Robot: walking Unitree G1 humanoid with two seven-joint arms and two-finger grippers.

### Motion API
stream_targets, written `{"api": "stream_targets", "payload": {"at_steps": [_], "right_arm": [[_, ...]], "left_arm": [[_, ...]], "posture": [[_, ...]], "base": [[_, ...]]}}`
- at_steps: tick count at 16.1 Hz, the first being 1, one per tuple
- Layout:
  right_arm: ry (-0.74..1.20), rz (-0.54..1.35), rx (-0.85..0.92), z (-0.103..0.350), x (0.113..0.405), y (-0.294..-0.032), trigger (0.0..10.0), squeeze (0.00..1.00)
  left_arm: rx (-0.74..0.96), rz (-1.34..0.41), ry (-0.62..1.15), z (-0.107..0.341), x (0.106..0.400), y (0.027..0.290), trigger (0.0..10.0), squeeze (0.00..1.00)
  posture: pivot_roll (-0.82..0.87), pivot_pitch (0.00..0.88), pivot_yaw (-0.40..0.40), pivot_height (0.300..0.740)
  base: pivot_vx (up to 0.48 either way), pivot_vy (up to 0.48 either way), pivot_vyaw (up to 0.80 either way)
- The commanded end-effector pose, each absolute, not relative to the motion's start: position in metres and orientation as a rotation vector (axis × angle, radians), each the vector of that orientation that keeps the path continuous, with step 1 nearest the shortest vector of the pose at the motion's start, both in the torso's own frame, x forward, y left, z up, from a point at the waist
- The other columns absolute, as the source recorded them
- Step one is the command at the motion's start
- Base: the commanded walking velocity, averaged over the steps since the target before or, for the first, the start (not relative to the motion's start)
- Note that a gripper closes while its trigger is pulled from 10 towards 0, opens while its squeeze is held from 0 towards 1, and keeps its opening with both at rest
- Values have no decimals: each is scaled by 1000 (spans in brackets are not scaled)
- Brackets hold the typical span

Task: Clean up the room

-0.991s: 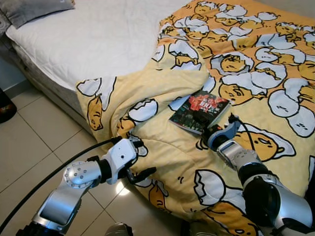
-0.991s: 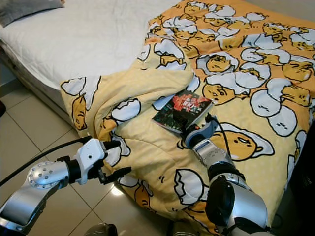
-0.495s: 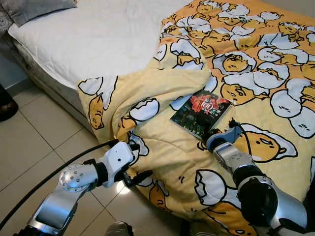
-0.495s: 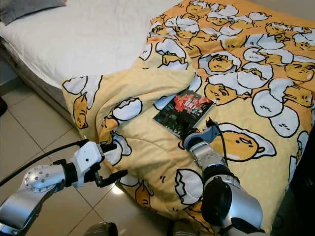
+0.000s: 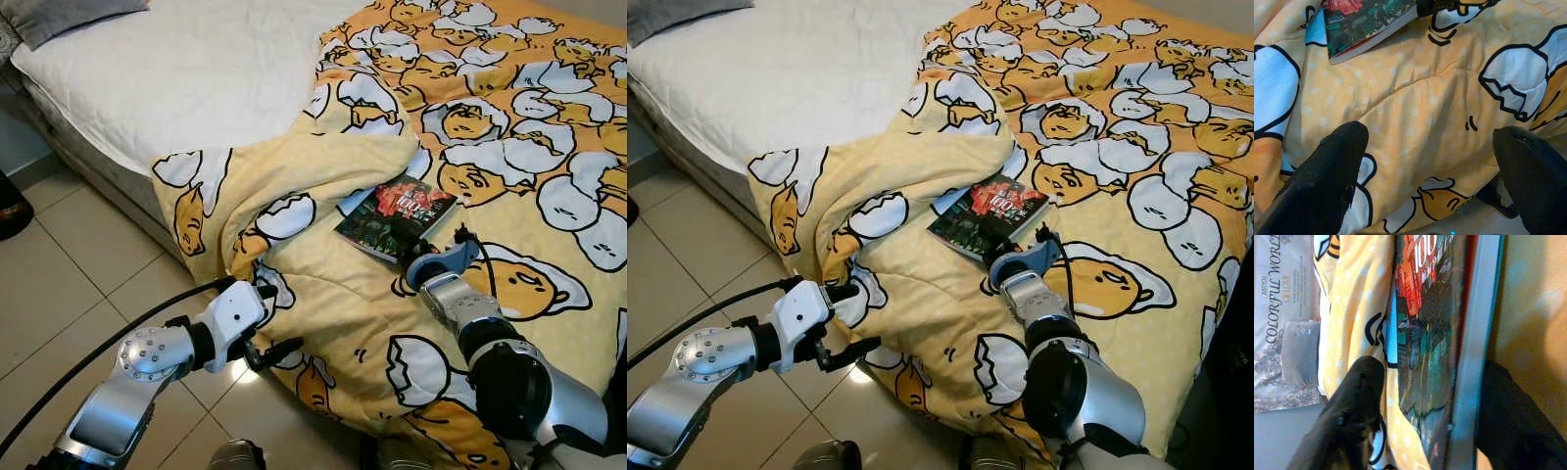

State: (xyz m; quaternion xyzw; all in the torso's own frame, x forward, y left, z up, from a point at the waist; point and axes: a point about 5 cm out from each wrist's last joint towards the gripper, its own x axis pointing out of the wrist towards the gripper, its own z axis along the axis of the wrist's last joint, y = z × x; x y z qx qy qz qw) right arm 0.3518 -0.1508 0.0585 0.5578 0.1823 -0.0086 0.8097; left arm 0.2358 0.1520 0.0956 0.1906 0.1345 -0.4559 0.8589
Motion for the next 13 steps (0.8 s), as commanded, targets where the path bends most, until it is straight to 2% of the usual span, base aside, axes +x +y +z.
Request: {"api": "stream_targets", "payload": {"at_steps": [1,13], "right_arm": [[369,-8,1214,66,357,-147,0,0],[403,-20,1151,62,355,-151,0,0]], "left_arm": [[410,-954,275,98,235,151,10000,878],[405,-952,264,98,239,147,10000,882]], "posture": [[119,146,5,740],[106,117,3,740]], "base": [[0,0,0],[0,0,0]]}}
